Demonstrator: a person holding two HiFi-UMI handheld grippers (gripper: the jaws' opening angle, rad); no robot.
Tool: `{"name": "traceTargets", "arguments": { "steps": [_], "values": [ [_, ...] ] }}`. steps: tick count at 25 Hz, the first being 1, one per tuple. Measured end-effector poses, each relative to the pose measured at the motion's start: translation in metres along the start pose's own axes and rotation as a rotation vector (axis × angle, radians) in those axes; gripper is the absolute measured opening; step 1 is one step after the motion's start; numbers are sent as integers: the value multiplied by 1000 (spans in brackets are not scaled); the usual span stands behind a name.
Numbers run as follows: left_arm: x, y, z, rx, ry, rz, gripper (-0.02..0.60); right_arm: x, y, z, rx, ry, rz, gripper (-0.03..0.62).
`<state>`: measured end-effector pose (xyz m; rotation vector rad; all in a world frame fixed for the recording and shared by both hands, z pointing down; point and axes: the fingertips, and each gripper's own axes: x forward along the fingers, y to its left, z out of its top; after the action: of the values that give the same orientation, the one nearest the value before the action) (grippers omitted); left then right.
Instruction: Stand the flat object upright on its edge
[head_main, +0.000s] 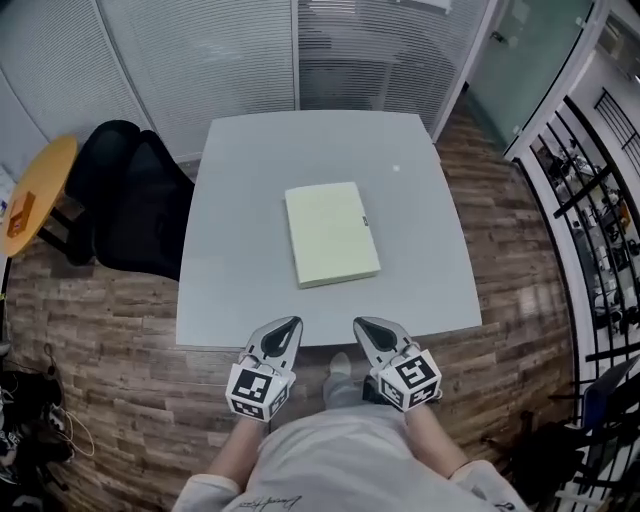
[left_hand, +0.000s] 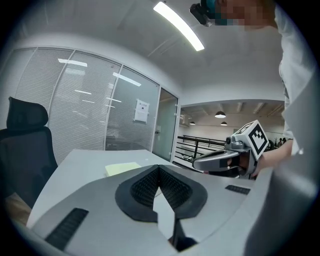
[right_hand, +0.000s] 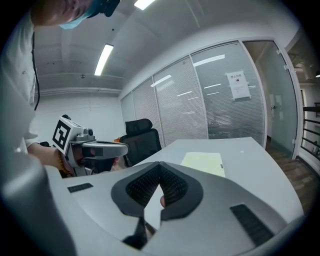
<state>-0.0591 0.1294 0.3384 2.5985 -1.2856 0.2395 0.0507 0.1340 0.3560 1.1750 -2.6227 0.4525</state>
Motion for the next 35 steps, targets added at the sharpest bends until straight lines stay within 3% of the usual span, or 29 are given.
{"name": "traceTargets", "arguments": {
  "steps": [11, 18, 27, 35],
  "values": [
    [87, 26, 27, -20, 17, 60, 12, 50, -82, 27, 26, 28, 87, 25],
    [106, 50, 34, -42, 26, 119, 12, 70, -115, 41, 35, 36, 102, 25],
    [100, 62, 38, -60, 40, 149, 12, 71, -108, 41, 39, 48, 101, 25],
    [97, 79, 35, -80, 63, 116, 12, 81, -105, 42, 55, 70, 50, 25]
  ]
}}
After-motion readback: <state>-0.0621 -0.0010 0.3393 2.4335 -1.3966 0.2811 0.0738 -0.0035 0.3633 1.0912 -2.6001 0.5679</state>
